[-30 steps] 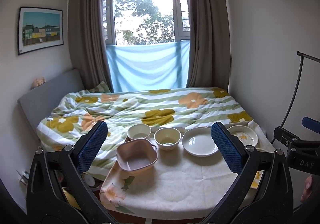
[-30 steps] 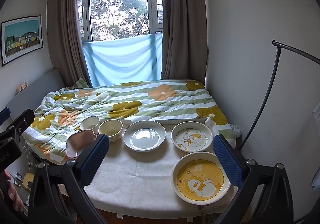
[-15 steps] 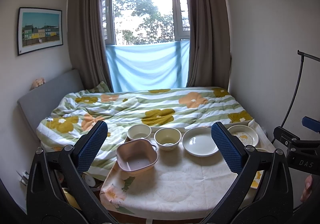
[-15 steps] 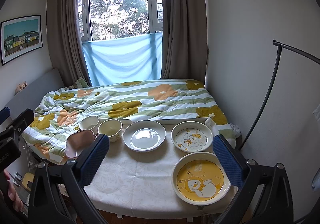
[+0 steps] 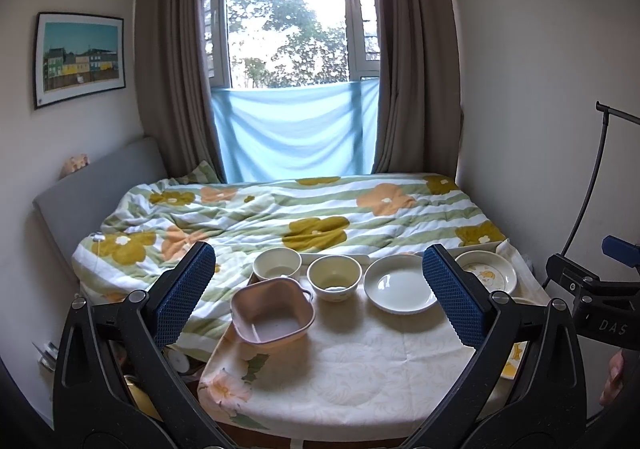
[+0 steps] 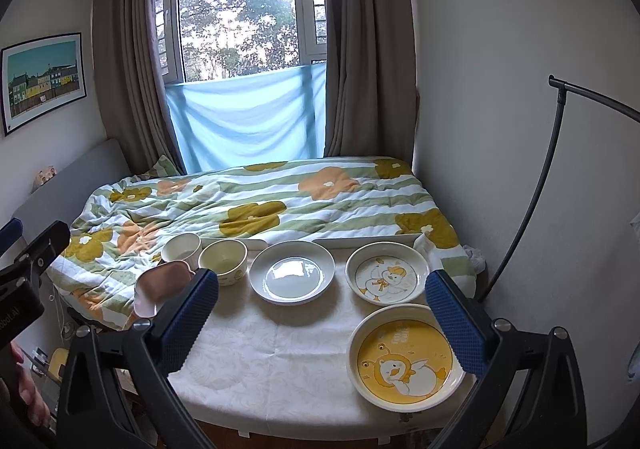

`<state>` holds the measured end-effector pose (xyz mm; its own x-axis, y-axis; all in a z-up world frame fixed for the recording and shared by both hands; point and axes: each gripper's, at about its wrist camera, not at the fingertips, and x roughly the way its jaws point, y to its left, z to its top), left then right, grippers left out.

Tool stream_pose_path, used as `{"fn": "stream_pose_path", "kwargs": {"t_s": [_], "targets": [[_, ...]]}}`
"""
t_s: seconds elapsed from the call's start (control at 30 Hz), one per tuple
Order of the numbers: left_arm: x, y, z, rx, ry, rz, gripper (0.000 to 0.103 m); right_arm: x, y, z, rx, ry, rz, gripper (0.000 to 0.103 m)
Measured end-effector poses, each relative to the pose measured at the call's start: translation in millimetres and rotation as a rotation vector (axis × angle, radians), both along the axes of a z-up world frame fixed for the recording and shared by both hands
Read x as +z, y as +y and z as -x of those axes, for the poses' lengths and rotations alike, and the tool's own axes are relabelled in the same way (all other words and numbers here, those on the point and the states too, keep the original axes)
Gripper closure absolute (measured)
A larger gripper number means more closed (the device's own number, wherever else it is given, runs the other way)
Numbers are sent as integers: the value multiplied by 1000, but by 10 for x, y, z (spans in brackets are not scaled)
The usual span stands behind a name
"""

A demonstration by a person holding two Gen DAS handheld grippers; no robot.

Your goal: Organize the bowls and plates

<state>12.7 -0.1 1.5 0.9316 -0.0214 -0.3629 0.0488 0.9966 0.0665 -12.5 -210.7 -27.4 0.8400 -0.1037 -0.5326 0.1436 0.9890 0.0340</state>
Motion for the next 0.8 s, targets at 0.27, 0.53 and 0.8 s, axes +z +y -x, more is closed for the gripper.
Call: {"fn": "stream_pose_path", "kwargs": {"t_s": [0.27,0.53,0.8], "targets": [[-22,-38,-18,-11,5,6,0,-32,57,-60,-3,3,-3,0],[-50,-227,-314,-130,79,-4,0,-83,-103,-66,-82,53,-35,0],[-530,-918,-820,-419,216,-44,0,-540,-755,108,-293,192,-144,0]]}}
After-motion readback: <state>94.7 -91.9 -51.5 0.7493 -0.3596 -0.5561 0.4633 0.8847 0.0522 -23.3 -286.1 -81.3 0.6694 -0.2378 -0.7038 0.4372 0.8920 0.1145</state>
